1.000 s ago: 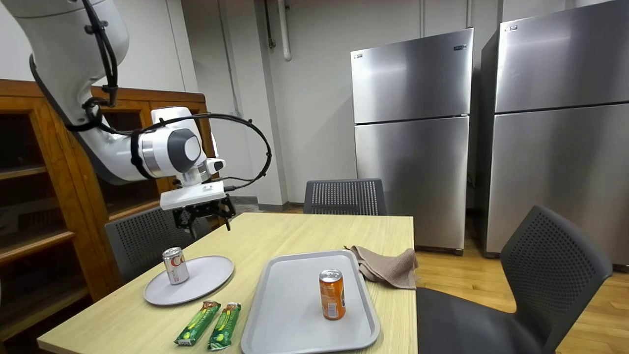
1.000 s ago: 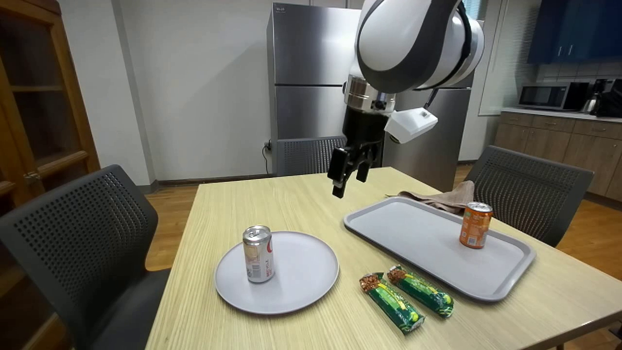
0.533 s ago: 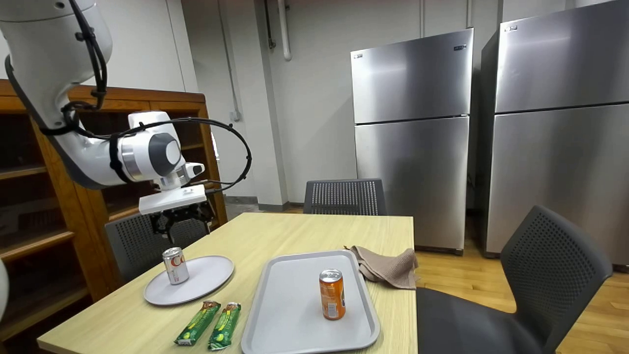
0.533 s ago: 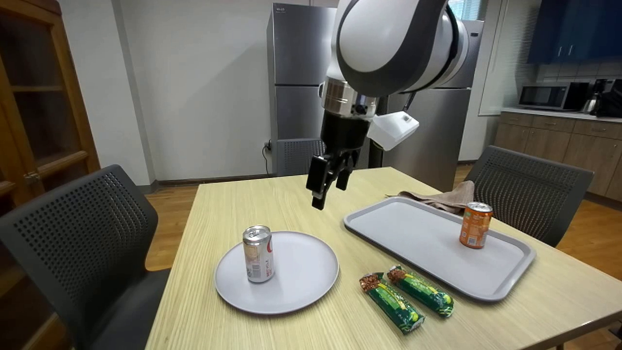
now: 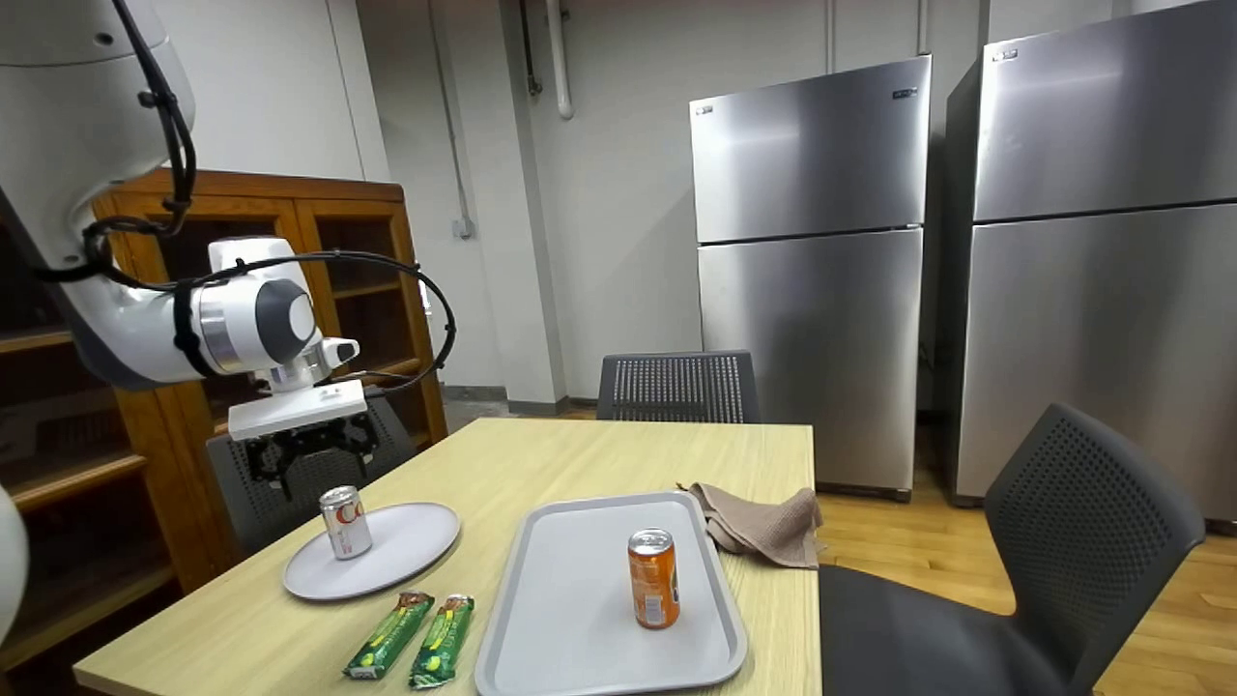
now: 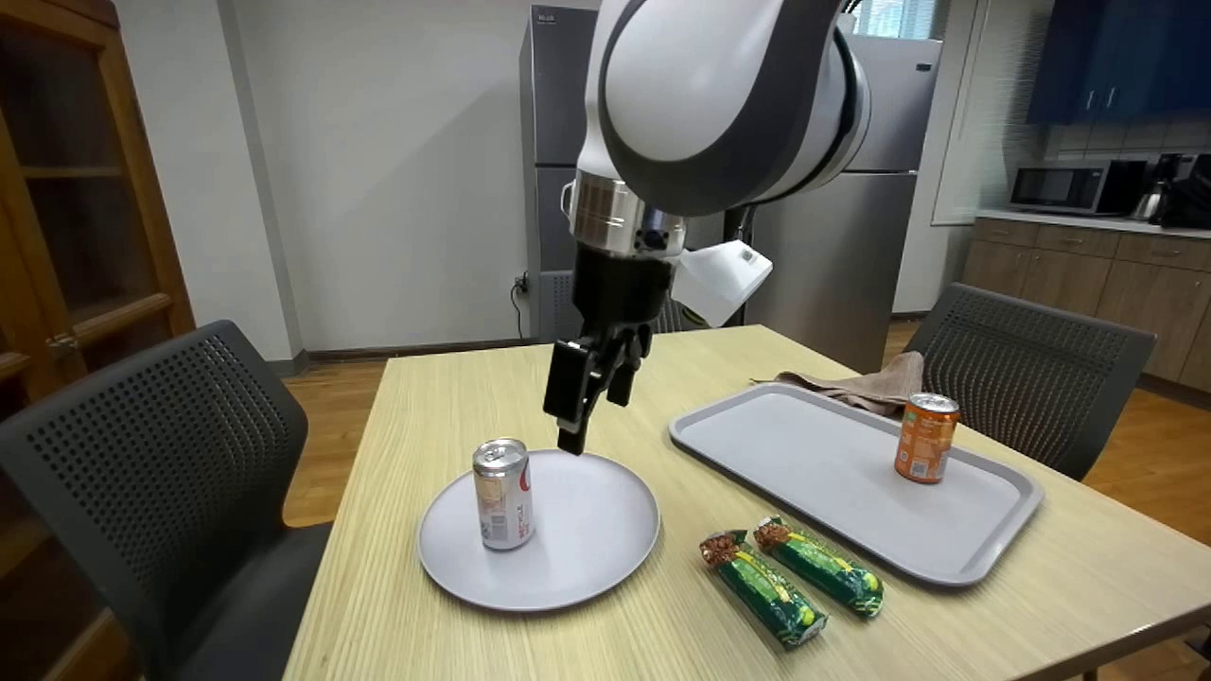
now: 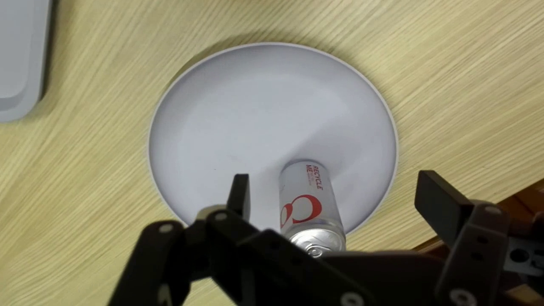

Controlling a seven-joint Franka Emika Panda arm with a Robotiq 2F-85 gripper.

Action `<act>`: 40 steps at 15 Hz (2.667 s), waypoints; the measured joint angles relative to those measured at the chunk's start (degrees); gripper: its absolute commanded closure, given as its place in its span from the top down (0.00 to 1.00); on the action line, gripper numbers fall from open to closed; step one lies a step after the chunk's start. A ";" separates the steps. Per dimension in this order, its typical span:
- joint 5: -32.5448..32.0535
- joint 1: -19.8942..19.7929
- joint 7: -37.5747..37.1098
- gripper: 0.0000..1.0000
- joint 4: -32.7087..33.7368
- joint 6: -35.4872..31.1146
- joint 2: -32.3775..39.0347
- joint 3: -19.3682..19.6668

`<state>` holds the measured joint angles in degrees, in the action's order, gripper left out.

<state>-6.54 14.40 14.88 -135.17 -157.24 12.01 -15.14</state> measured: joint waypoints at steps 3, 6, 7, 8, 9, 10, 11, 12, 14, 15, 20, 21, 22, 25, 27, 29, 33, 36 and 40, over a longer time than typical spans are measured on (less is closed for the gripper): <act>-0.16 0.87 0.08 1.00 1.73 0.03 2.45 -0.85; -1.70 1.95 0.08 1.00 4.42 0.07 5.80 -0.92; -2.36 2.20 0.08 1.00 5.46 0.09 7.01 -0.92; -3.01 2.41 0.08 1.00 6.58 0.11 8.28 -0.92; -3.65 2.58 0.08 1.00 7.77 0.12 9.57 -0.92; -4.34 2.74 0.08 1.00 8.94 0.15 10.83 -0.88; -4.94 2.93 0.08 1.00 10.20 0.16 12.15 -0.81; -5.45 3.13 0.08 1.00 11.39 0.17 13.37 -0.70; -6.11 3.41 0.08 1.00 13.85 0.27 15.79 -0.51; -6.42 3.49 0.08 1.00 15.04 0.32 16.86 -0.34; -6.77 3.51 0.09 1.00 20.00 0.78 20.82 0.98; -6.82 3.51 0.09 1.00 20.73 0.81 21.35 1.26; -6.85 3.51 0.09 1.00 21.38 0.88 21.82 1.53; -6.93 3.52 0.09 1.00 23.03 1.15 23.11 1.83; -6.96 3.66 0.09 1.00 23.73 1.18 23.72 1.83; -6.99 3.95 0.09 0.75 24.28 1.18 24.21 1.83; -7.02 4.54 0.09 0.49 24.75 1.18 24.44 1.83; -7.02 4.53 0.09 0.38 24.99 1.18 24.43 1.85; -7.02 4.13 0.09 0.38 24.99 1.07 23.91 1.86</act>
<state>-13.56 18.53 14.98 -110.18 -156.17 35.92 -13.28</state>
